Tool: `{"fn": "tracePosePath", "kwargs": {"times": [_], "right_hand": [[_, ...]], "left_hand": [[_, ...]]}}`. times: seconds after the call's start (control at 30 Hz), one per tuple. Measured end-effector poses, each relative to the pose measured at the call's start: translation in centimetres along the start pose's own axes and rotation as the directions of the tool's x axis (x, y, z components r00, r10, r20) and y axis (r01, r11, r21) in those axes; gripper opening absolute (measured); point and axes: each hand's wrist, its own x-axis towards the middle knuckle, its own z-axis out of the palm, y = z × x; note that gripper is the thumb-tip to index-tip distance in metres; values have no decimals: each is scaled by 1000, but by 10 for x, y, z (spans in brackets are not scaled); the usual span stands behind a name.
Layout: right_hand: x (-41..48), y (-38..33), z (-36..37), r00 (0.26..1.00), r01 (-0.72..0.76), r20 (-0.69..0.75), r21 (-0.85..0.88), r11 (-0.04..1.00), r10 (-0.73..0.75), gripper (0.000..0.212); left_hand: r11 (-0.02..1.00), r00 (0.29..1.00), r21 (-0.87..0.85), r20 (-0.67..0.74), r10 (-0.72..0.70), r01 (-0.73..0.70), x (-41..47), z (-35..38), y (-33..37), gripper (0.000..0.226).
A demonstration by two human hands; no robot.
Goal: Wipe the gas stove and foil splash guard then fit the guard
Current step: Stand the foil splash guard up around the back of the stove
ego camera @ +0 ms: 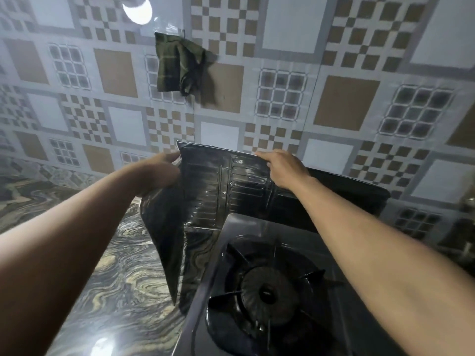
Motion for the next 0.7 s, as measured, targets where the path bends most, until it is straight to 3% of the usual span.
{"fn": "tracePosePath", "kwargs": {"times": [0.1,0.4,0.7], "right_hand": [[7,0,8,997,79,-7,-3,997,-79,51],[45,-42,29,957,291,1,-12,957,-291,49],[66,-33,48,951,306,-63,39,951,-303,64]], "left_hand": [[1000,1000,-16,-21,-20,20,2,7,3,77],[997,996,36,-66,-63,66,2,5,-11,81],[997,995,8,-65,-72,72,1,3,-14,77]]}}
